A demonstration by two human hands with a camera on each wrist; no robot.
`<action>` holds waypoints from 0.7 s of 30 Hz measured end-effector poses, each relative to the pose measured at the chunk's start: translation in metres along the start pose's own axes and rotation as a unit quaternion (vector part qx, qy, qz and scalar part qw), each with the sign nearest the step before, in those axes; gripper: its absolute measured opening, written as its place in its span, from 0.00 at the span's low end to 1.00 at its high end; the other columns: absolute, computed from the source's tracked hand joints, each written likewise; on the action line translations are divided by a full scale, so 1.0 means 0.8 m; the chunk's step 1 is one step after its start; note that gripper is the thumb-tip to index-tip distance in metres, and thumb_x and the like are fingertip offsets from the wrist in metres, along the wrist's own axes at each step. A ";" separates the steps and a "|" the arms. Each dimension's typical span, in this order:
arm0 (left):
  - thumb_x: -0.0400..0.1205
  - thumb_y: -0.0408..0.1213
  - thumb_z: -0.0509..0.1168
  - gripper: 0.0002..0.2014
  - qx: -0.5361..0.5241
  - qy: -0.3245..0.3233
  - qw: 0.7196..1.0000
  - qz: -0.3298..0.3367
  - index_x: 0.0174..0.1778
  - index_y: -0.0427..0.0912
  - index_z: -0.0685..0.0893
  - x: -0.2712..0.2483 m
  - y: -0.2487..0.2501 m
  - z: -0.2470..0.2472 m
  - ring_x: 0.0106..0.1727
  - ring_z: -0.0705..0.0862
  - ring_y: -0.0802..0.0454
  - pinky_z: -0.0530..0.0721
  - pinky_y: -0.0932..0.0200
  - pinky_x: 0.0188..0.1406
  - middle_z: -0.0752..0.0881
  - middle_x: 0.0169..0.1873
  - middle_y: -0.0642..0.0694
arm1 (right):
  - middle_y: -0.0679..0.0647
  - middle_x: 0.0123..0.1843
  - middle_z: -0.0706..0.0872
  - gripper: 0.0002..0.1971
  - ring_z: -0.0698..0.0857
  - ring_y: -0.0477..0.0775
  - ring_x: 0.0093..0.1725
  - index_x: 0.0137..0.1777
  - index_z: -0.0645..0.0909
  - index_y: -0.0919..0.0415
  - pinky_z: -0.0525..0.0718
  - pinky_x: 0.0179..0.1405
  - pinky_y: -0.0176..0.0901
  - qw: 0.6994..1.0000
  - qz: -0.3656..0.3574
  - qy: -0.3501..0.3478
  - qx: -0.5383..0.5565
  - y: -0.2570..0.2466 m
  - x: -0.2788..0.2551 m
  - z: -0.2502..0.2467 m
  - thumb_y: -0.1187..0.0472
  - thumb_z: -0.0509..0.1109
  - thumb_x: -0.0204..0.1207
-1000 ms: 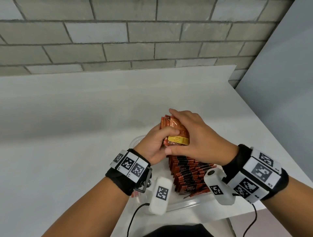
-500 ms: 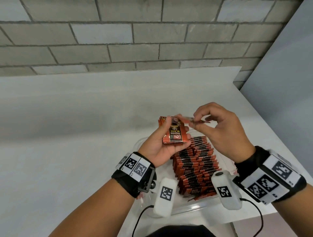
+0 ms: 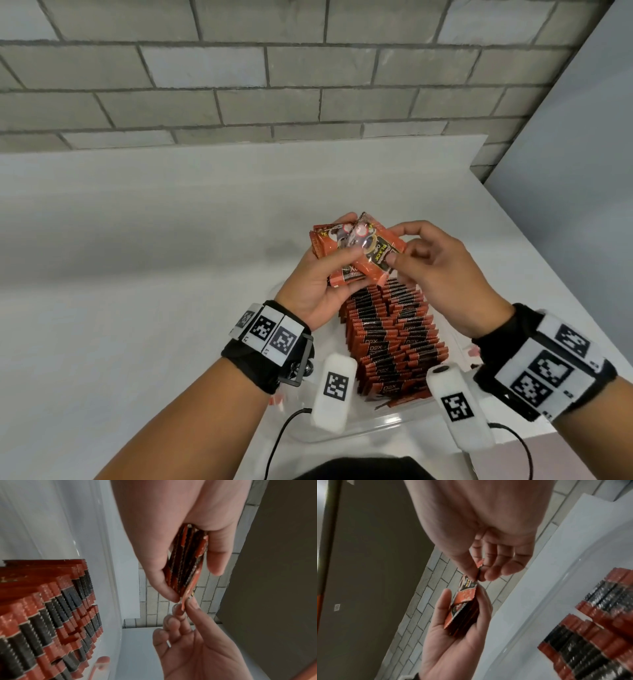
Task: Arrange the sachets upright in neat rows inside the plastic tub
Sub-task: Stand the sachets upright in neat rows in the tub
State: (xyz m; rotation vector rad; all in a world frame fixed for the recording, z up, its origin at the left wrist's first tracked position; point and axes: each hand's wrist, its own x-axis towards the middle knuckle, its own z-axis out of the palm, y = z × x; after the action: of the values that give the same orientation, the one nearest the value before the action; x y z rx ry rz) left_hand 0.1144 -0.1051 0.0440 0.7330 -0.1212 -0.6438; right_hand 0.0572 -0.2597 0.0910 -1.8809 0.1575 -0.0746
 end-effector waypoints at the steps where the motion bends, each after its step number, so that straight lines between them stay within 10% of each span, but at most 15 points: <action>1: 0.73 0.25 0.65 0.27 0.006 0.001 1.000 -0.003 0.70 0.42 0.76 0.000 0.000 0.001 0.57 0.86 0.42 0.88 0.45 0.51 0.87 0.58 0.38 | 0.47 0.32 0.83 0.14 0.81 0.45 0.29 0.55 0.81 0.46 0.78 0.37 0.43 1.000 -0.007 0.003 -0.006 -0.001 0.002 -0.003 0.67 0.70 0.77; 9: 0.71 0.23 0.66 0.26 0.016 -0.006 1.000 0.018 0.65 0.47 0.78 -0.001 -0.005 -0.004 0.55 0.87 0.42 0.86 0.46 0.52 0.87 0.53 0.41 | 0.54 0.38 0.88 0.12 0.86 0.48 0.34 0.55 0.81 0.64 0.87 0.33 0.37 0.978 0.113 -0.033 0.170 0.011 -0.010 -0.015 0.68 0.71 0.72; 14: 0.75 0.34 0.67 0.19 0.008 0.052 0.998 0.023 0.63 0.44 0.80 0.000 0.009 -0.015 0.41 0.87 0.48 0.88 0.53 0.43 0.87 0.42 0.42 | 0.49 0.38 0.89 0.08 0.86 0.45 0.37 0.50 0.86 0.57 0.82 0.37 0.31 0.990 0.028 -0.132 -0.046 0.009 -0.031 -0.044 0.69 0.71 0.74; 21: 0.76 0.34 0.68 0.19 0.033 0.061 0.997 0.018 0.64 0.46 0.81 -0.001 0.020 -0.022 0.41 0.87 0.49 0.88 0.53 0.43 0.86 0.44 0.42 | 0.39 0.42 0.88 0.07 0.84 0.40 0.44 0.49 0.87 0.50 0.74 0.43 0.22 0.911 0.006 -0.323 -0.256 0.016 -0.060 -0.055 0.62 0.70 0.78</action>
State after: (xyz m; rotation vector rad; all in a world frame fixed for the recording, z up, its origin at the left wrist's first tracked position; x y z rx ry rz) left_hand 0.1275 -0.0852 0.0413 0.8295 -0.0430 -0.5611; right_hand 0.0030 -0.2984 0.0939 -2.3197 -0.2969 0.6529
